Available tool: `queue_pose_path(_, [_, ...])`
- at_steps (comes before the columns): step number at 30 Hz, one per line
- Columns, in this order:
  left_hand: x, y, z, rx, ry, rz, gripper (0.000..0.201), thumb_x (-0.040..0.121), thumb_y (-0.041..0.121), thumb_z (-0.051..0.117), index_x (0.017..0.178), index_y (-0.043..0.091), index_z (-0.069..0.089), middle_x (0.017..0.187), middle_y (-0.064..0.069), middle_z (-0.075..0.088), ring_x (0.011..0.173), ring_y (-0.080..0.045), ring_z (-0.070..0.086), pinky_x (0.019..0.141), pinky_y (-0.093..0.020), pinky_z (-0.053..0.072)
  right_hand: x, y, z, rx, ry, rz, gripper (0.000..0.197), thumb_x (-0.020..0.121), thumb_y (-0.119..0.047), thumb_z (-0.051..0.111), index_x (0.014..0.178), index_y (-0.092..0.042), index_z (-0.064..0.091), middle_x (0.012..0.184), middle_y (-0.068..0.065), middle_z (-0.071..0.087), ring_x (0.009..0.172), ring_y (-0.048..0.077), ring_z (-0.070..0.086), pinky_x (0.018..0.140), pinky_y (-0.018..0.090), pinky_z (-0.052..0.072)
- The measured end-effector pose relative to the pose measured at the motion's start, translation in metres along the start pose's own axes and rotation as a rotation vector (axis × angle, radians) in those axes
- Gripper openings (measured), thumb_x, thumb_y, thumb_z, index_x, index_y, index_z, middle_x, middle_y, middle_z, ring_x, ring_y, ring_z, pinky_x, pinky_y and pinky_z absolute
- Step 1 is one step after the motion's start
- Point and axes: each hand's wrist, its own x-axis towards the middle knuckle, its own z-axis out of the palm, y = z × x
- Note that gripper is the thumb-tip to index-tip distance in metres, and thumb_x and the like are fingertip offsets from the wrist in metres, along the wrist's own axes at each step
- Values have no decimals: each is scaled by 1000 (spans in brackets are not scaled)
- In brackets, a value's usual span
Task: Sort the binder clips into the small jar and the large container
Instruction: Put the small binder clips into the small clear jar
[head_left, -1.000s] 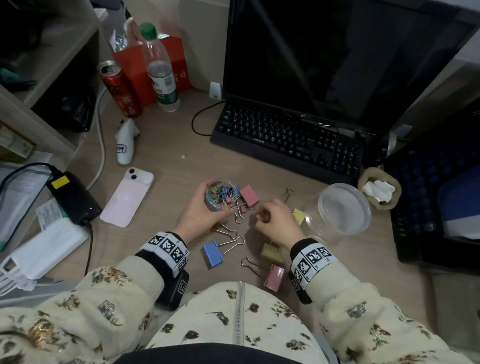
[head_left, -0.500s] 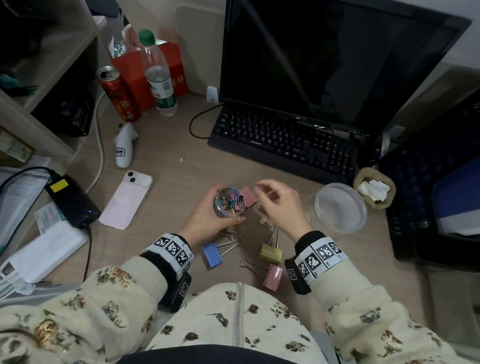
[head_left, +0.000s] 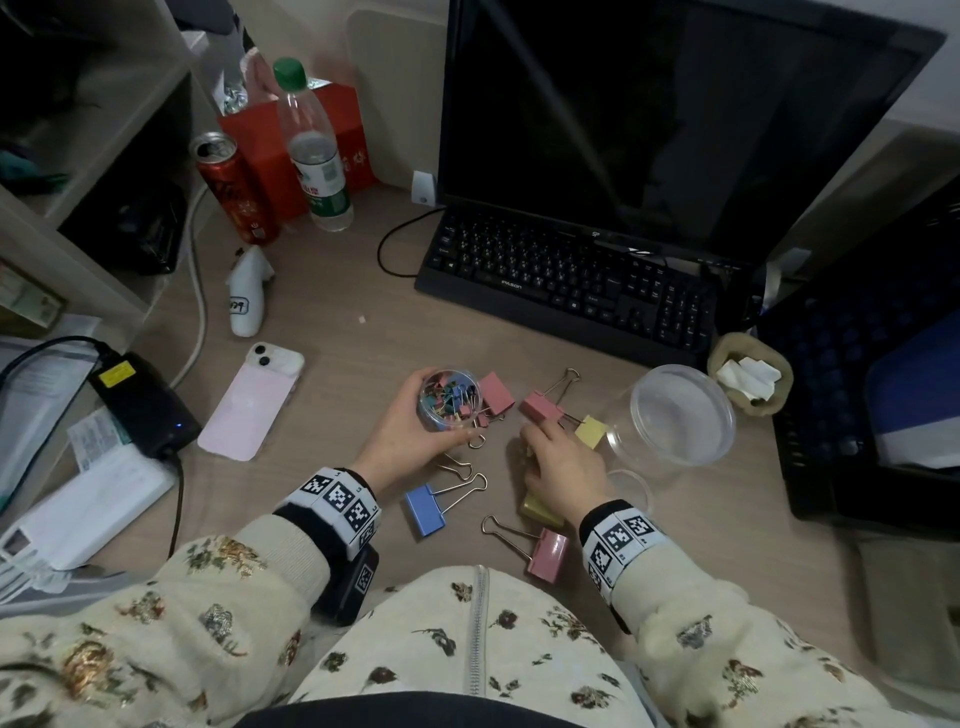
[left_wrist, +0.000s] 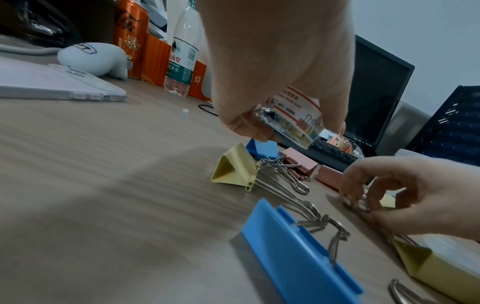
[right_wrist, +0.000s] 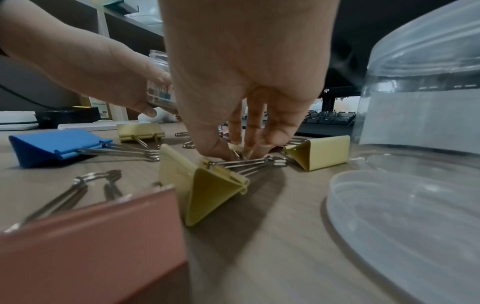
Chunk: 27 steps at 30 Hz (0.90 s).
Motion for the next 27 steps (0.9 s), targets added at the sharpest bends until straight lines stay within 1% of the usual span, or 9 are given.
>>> queue_pose_path(6, [1, -1, 0, 36, 0, -18, 80, 63, 25, 90, 125, 34, 40, 112, 25, 53, 102, 15, 51, 85, -8, 40, 4, -2, 1, 114, -26, 50, 24, 86, -18, 54, 110, -19, 55, 110, 2, 60, 93, 24, 61, 74, 40, 54])
queue_pose_path(11, [0, -1, 1, 63, -8, -40, 81, 63, 27, 90, 126, 33, 41, 110, 25, 53, 99, 15, 51, 78, -6, 40, 9, -10, -27, 460, 205, 7, 11, 89, -17, 57, 100, -17, 59, 99, -4, 61, 89, 15, 59, 78, 33, 51])
queue_pose_path(14, [2, -1, 3, 62, -9, -17, 80, 60, 24, 91, 125, 28, 44, 110, 21, 56, 96, 18, 54, 77, -3, 42, 12, -28, -48, 821, 298, -65, 17, 89, -16, 65, 103, -24, 61, 92, -15, 62, 84, -1, 59, 75, 19, 51])
queue_pose_path(17, [5, 1, 3, 32, -19, -3, 78, 60, 22, 92, 123, 29, 46, 111, 18, 59, 96, 15, 57, 81, -10, 47, 15, -39, -53, 982, 216, -124, 28, 87, -21, 70, 113, -21, 64, 101, -13, 67, 93, -3, 63, 83, 16, 52])
queue_pose_path(20, [7, 3, 1, 55, 3, -24, 79, 59, 28, 92, 123, 30, 46, 111, 19, 59, 98, 9, 58, 86, -14, 47, 16, -37, -48, 1007, 264, -103, 21, 92, -17, 61, 113, -19, 64, 102, -15, 67, 93, -4, 63, 82, 17, 51])
queue_pose_path(22, [10, 8, -6, 51, 53, -61, 80, 60, 29, 91, 125, 28, 44, 109, 20, 55, 95, 7, 55, 78, -9, 45, 19, -29, -42, 951, 311, -14, 16, 94, -16, 56, 105, -21, 65, 97, -15, 66, 90, 1, 62, 79, 21, 52])
queue_pose_path(23, [13, 11, -11, 32, 89, -78, 80, 61, 27, 90, 126, 26, 43, 109, 20, 54, 94, 6, 54, 76, -9, 45, 21, -24, -36, 859, 292, 23, 15, 93, -16, 55, 103, -20, 66, 97, -11, 66, 91, 7, 62, 79, 26, 52])
queue_pose_path(25, [18, 15, -22, -38, 173, -79, 79, 64, 23, 89, 128, 23, 43, 111, 15, 56, 98, 0, 57, 84, -15, 49, 26, -14, -22, 558, 162, 27, 20, 90, -17, 53, 104, -19, 66, 101, -3, 63, 99, 18, 59, 85, 35, 49])
queue_pose_path(27, [22, 19, -32, -54, 230, -68, 79, 65, 23, 89, 130, 23, 43, 110, 17, 56, 100, 0, 58, 88, -17, 47, 27, -10, -7, 352, 48, -31, 26, 89, -17, 52, 110, -22, 66, 109, -1, 62, 107, 21, 56, 90, 40, 47])
